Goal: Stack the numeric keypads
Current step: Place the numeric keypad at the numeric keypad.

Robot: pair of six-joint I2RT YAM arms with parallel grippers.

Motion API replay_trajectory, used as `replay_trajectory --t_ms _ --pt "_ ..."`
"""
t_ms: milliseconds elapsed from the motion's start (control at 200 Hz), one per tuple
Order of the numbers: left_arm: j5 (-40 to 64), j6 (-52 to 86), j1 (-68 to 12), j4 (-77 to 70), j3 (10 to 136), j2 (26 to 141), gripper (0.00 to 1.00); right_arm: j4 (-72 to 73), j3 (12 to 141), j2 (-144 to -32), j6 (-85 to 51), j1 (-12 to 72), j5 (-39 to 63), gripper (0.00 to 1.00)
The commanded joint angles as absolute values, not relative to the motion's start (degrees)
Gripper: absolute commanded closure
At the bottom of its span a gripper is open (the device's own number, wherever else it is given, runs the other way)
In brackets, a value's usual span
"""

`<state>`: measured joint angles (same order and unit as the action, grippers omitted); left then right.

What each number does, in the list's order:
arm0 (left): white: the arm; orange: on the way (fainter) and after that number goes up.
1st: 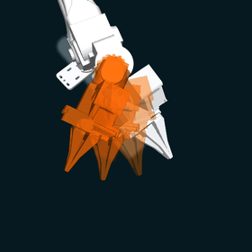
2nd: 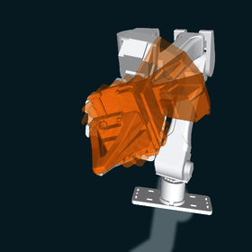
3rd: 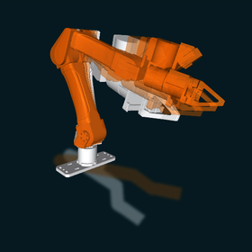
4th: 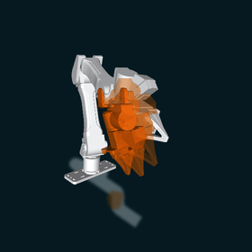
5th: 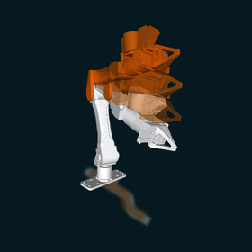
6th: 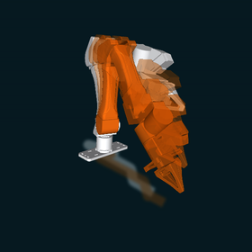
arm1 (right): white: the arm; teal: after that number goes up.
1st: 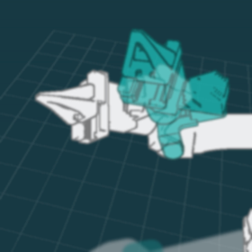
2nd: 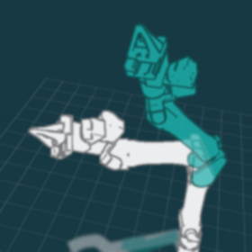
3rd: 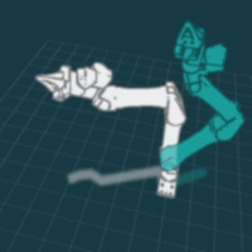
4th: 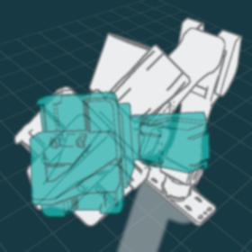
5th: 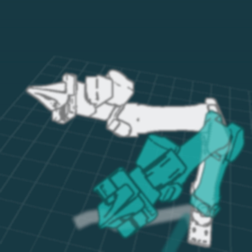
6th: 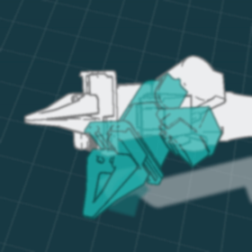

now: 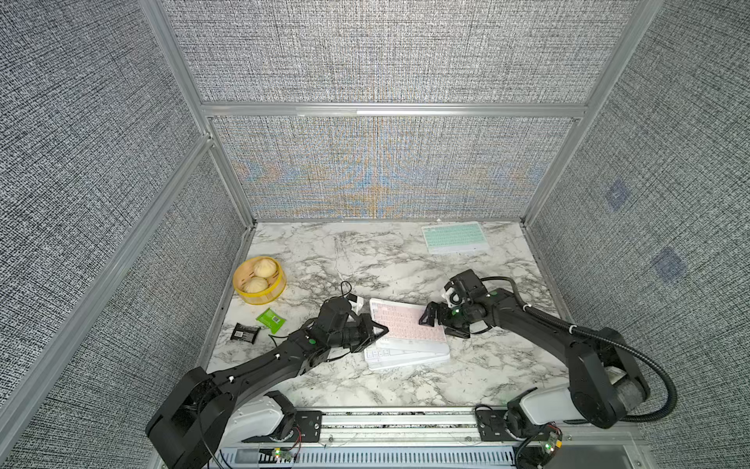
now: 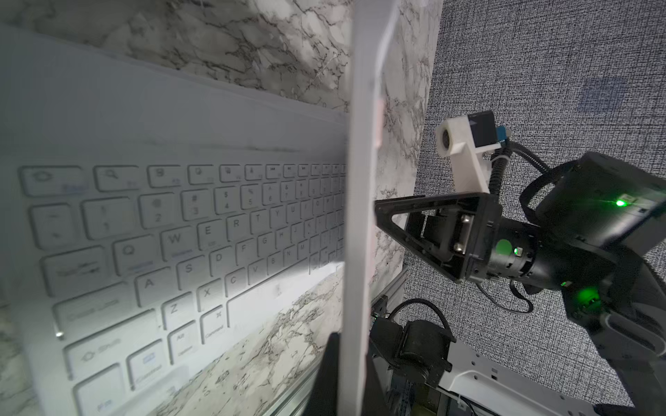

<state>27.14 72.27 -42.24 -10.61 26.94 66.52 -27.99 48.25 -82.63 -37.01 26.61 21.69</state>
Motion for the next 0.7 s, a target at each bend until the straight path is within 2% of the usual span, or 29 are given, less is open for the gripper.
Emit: replay_trajectory --t_ms 0,85,140,195,310,440,695 --pt "25.50 71.83 -42.28 -9.37 26.46 65.84 0.92 -26.91 48.43 -82.91 -38.13 27.31 20.13 0.01" --pt "24.75 71.46 -42.36 -7.15 26.63 65.46 0.73 -27.11 48.52 -82.79 -38.32 27.76 19.34 0.01" --pt "24.52 71.20 -42.36 -6.23 26.81 65.30 0.66 -27.37 48.77 -82.88 -38.31 27.86 19.00 0.01" --pt "24.03 71.07 -42.36 -5.01 27.02 65.13 0.54 -27.85 48.99 -83.10 -38.23 27.97 18.82 0.01" --pt "22.83 70.41 -42.36 -2.51 27.63 65.06 0.42 -28.11 49.13 -84.08 -38.12 28.20 18.63 0.01" --pt "22.76 69.80 -42.36 -1.39 28.83 66.41 0.37 -28.82 49.57 -86.00 -37.92 28.40 18.02 0.01" --pt "18.59 68.91 -42.29 10.57 33.69 69.85 0.33 -30.57 52.07 -87.76 -36.96 28.92 18.31 0.01"
